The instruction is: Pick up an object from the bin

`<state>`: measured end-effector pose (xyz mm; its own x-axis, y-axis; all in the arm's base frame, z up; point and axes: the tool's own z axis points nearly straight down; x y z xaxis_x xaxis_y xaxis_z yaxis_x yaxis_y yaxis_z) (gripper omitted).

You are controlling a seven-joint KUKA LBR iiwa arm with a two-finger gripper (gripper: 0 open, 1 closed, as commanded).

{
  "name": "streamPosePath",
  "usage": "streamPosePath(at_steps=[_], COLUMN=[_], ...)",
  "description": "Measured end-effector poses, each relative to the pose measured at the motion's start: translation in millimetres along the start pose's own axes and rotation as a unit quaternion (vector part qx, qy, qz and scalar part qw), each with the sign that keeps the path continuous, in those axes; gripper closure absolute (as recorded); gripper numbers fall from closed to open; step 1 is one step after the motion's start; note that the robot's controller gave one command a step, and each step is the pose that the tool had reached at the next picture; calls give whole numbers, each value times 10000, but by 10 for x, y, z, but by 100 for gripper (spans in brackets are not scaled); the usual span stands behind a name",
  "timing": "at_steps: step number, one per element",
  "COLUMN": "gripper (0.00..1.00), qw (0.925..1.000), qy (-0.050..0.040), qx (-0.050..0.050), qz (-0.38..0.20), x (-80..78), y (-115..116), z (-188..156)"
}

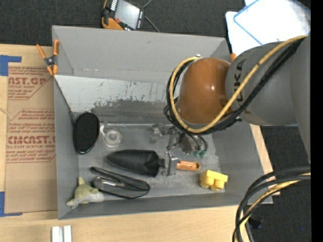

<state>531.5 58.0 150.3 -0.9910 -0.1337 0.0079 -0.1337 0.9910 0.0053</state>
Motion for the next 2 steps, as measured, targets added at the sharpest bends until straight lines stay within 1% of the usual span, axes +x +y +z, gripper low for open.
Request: streamPosePath(at_steps=[1, 2], gripper=[0, 0], qw=[9998, 9993], qy=[10, -11], qx=[2, 5], qz=[-182, -379], x=[22, 26], y=[-212, -207], z=[305, 337])
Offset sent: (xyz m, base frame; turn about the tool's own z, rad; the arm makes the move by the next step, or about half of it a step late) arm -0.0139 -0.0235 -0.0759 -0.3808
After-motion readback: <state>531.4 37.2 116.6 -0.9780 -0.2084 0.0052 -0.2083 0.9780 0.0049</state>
